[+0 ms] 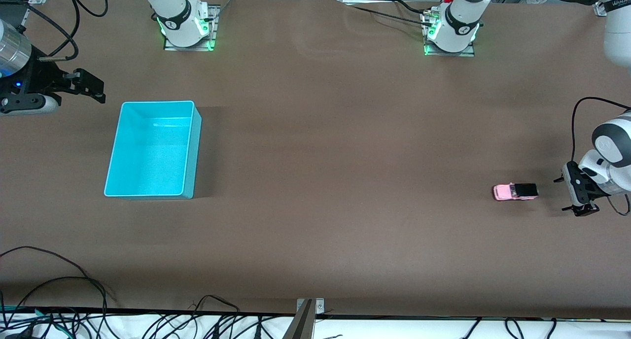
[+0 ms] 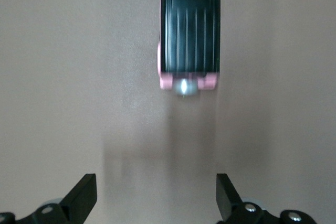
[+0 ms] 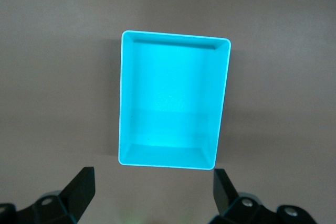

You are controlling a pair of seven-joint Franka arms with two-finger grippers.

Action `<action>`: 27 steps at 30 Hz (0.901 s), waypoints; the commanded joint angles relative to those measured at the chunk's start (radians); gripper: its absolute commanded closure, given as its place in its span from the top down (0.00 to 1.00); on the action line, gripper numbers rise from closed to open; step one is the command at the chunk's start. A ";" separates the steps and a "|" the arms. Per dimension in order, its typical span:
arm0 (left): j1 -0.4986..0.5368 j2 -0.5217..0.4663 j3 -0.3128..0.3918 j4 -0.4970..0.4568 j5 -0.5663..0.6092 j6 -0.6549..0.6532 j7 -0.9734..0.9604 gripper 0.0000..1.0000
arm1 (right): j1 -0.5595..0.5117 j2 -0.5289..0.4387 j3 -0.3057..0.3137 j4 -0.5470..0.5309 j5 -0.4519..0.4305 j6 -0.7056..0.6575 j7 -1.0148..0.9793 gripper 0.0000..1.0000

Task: Wind and store pink jeep toy

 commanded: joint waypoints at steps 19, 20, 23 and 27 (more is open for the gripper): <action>-0.119 -0.178 -0.004 0.003 -0.010 -0.290 -0.428 1.00 | -0.005 -0.001 0.000 0.010 0.013 -0.002 -0.003 1.00; -0.129 -0.183 -0.004 0.003 -0.010 -0.299 -0.451 1.00 | -0.005 -0.001 0.000 0.010 0.013 -0.002 -0.003 1.00; -0.153 -0.192 -0.005 0.003 -0.010 -0.325 -0.512 1.00 | -0.005 -0.001 0.000 0.010 0.013 -0.002 -0.003 1.00; -0.182 -0.212 -0.005 0.003 -0.010 -0.358 -0.575 1.00 | -0.005 -0.001 0.000 0.010 0.013 -0.002 -0.003 1.00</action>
